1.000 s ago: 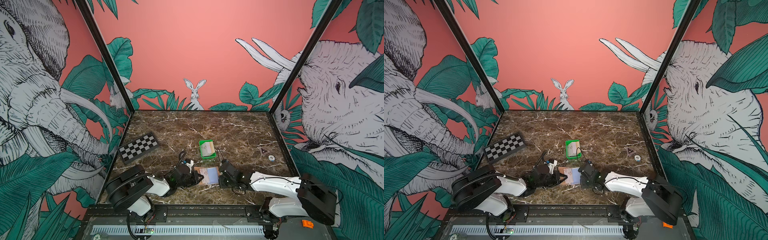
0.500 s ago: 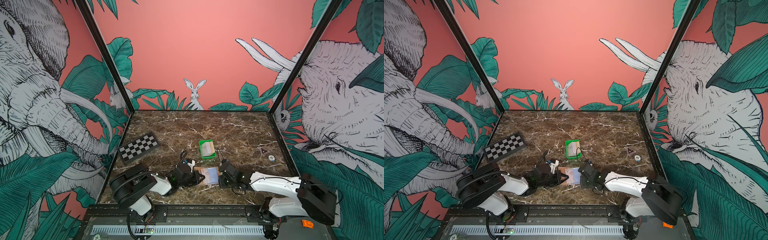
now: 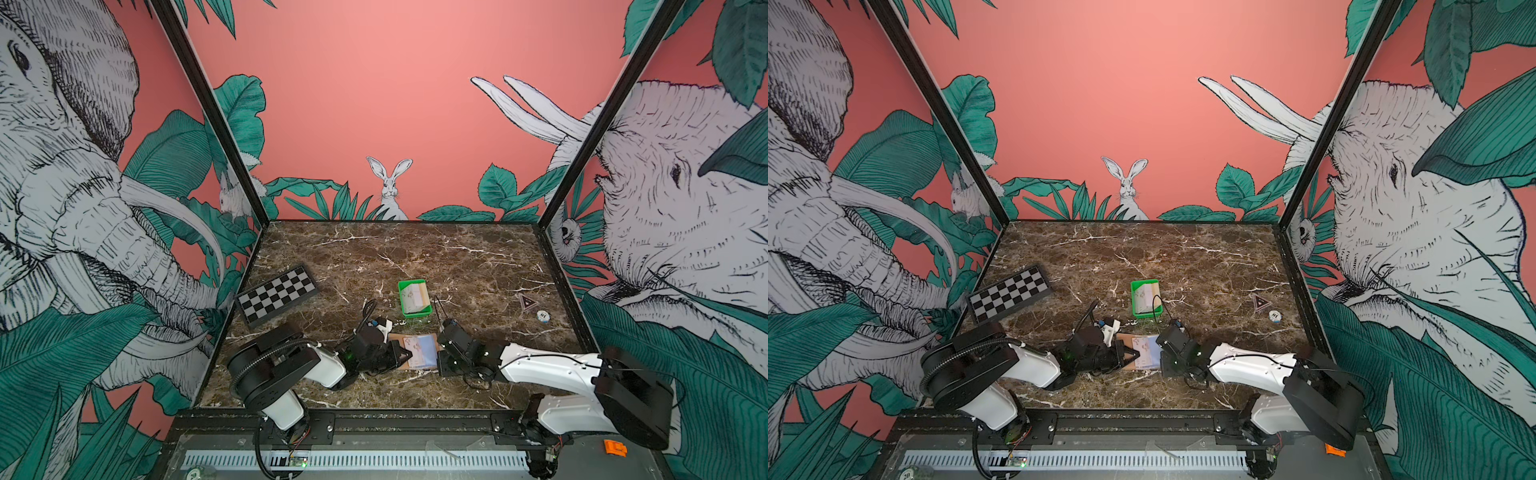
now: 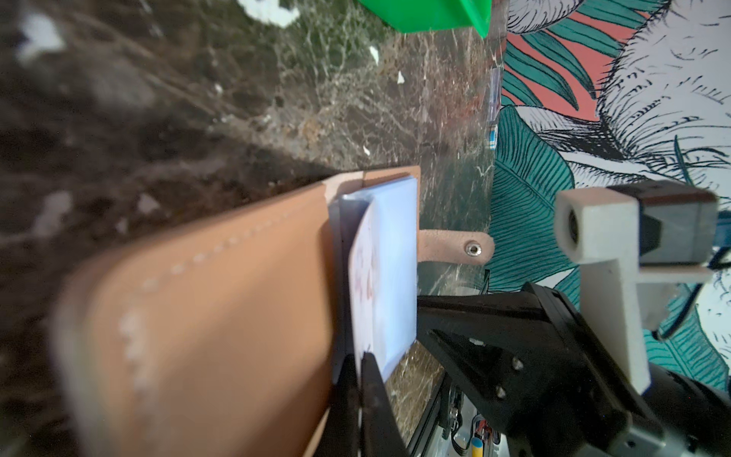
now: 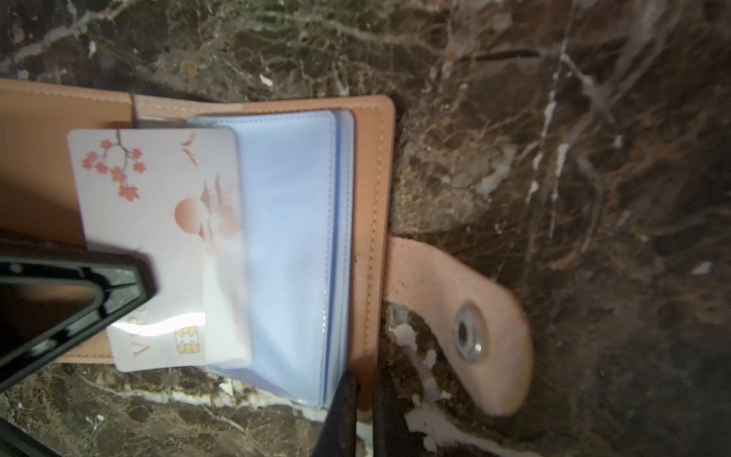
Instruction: Put the credit cards into the card holder
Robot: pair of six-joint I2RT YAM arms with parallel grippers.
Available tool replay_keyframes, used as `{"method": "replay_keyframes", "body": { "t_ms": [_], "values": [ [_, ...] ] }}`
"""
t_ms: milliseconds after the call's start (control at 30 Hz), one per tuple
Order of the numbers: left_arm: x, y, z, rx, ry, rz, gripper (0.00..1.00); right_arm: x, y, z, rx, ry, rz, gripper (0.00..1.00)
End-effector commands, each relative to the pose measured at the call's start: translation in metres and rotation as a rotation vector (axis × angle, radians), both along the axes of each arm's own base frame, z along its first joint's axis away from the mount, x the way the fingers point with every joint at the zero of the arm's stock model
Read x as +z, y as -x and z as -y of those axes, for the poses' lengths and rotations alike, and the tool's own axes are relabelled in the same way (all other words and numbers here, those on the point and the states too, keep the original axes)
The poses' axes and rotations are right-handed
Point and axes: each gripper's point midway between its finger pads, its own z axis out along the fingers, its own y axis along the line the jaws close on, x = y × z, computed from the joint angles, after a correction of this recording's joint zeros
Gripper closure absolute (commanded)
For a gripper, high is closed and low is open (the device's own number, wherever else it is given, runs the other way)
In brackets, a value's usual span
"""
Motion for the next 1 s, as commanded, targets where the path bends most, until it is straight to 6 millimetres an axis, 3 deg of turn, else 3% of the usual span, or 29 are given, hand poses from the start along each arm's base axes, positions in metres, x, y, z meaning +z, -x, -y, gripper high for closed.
{"method": "replay_keyframes", "body": {
  "t_ms": [0,400,967],
  "values": [
    [-0.024,0.010,-0.012,-0.019,-0.119,-0.061,0.96,-0.007,0.003,0.006,0.006,0.049,-0.005,0.90],
    [-0.031,0.013,-0.021,-0.034,-0.228,-0.101,0.80,-0.010,0.005,0.015,0.004,0.116,-0.009,0.91],
    [-0.032,0.011,-0.041,-0.029,-0.381,-0.100,0.72,-0.013,0.006,0.015,0.014,0.133,-0.009,0.92]
  ]
}}
